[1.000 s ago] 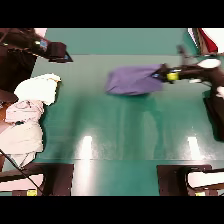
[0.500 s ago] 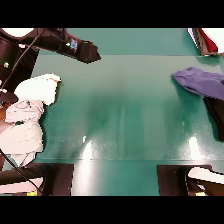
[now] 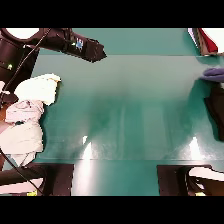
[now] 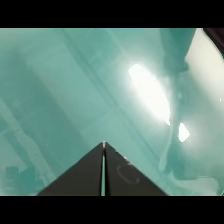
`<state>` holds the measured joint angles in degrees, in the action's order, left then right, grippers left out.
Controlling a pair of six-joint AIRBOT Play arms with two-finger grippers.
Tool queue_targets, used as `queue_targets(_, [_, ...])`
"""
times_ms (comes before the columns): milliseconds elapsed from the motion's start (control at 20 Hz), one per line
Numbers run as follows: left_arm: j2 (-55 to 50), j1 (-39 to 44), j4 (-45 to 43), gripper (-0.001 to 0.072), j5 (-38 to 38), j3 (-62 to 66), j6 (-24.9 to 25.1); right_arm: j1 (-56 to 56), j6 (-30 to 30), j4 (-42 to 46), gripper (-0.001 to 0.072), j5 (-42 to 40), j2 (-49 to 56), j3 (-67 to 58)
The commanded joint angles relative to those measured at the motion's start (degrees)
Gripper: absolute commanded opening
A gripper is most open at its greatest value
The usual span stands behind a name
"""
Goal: Fold the shirts.
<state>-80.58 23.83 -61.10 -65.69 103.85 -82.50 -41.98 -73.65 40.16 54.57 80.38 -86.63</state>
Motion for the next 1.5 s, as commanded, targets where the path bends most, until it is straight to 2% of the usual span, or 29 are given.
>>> queue_targets(0, [-0.02, 0.04, -0.07, 0.0024, 0.28, 0.0, 0.0, -2.54, -0.94, 4.04, 0.0012, 0.92, -3.96, -2.05])
queue_targets(300, [-0.02, 0.07, -0.07, 0.0024, 0.09, 0.0, 0.07, -5.4, -5.11, 18.71, 0.0014, 17.0, -7.78, 0.66])
queue_targets(400, [-0.02, 0.07, -0.09, 0.0024, 0.04, 0.0, 0.46, -5.99, -5.46, 24.52, 0.0015, 20.81, -9.79, 4.22])
queue_targets(550, [-0.02, 0.07, -0.11, 0.0024, -0.48, 0.0, 0.46, -5.99, -6.82, 37.64, 0.0019, 24.2, -12.92, 9.92])
queue_targets(600, [-0.02, 0.07, -0.17, 0.0024, -0.9, 0.0, 0.46, -5.99, -8.13, 41.05, 0.0039, 24.65, -13.92, 11.58])
queue_targets(650, [-0.02, 0.07, -0.17, 0.0024, -1.2, 0.0, 0.46, -5.99, -8.74, 44.0, 0.0213, 25.14, -14.73, 12.98])
queue_targets(700, [-0.02, 0.07, -0.17, 0.0024, -1.42, 0.0, 0.46, -5.99, -8.92, 46.47, 0.0433, 25.2, -15.52, 14.32])
queue_targets(750, [-0.02, 0.07, -0.17, 0.0024, -1.53, 0.0, 0.46, -5.99, -8.94, 48.61, 0.0595, 25.22, -16.24, 15.41])
queue_targets(800, [-0.02, 0.07, -0.15, 0.0024, -1.53, 0.0, 0.46, -5.99, -9.03, 50.12, 0.0626, 25.62, -16.72, 15.96])
queue_targets(950, [0.0, 0.07, -0.15, 0.0024, -1.25, 0.0, 0.42, -5.95, -10.73, 48.7, 0.0625, 26.16, -17.0, 14.49])
queue_targets(1100, [0.0, 0.07, -0.07, 0.0024, -1.51, 0.0, 0.37, -4.46, -12.44, 36.57, 0.0618, 26.25, -17.0, 10.8])
queue_targets(1150, [0.0, 0.07, -0.02, 0.0024, -1.07, 0.02, 0.37, -3.23, -12.44, 32.11, 0.0568, 26.47, -17.03, 9.49])
queue_targets(1200, [0.0, 0.07, -0.02, 0.0024, -0.57, 0.0, 0.37, -1.51, -12.44, 28.02, 0.0551, 26.64, -17.0, 7.98])
queue_targets(1350, [0.0, 0.07, -0.02, 0.0024, 0.33, 0.02, 0.37, 5.92, -12.39, 22.56, 0.0549, 26.91, -17.0, 4.07])
queue_targets(1400, [0.0, 0.07, -0.02, 0.0024, 0.55, 0.02, 0.37, 9.18, -12.31, 22.58, 0.0523, 26.88, -17.0, 2.97])
queue_targets(1450, [0.0, 0.07, -0.02, 0.0025, 0.59, 0.02, 0.37, 12.04, -12.22, 22.6, 0.0382, 26.86, -17.0, 2.21])
